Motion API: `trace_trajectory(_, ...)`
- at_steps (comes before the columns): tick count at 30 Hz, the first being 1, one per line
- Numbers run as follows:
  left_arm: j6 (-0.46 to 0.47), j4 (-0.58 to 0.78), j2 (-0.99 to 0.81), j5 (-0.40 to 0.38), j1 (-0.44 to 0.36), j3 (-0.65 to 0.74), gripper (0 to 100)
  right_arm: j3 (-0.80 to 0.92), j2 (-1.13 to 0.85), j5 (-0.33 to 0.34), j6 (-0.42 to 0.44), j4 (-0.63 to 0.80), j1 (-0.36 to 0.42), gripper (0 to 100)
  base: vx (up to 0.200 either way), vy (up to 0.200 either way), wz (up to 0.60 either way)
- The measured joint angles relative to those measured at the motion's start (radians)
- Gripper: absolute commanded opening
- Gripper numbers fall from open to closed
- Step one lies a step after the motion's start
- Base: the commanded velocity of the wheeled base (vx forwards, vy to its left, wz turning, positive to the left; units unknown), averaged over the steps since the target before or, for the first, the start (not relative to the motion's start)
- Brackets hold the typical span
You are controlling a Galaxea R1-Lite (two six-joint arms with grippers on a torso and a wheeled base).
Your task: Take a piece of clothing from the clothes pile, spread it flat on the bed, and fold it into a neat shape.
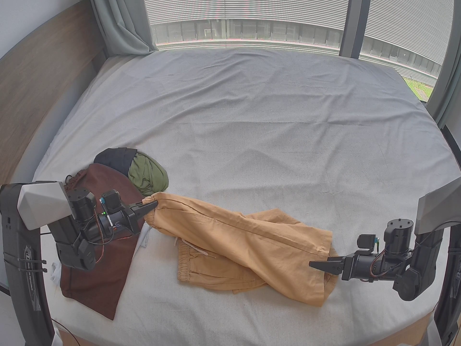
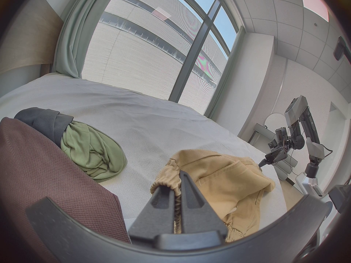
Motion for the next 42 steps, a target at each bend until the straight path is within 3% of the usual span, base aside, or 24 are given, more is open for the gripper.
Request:
trace_trajectory(9,0.0,0.0,0.0,0.0,-0.001,0.0,0,-0.026,0.024,0.0,0.002,-0.001,-0.008,100,0.0,0.0,0.0)
trace_trajectory(42,0.0,0.0,-0.004,0.0,-0.001,0.001,0,-0.136,0.048,-0.002,0.066,-0.002,0.076,100,0.0,0.0,0.0)
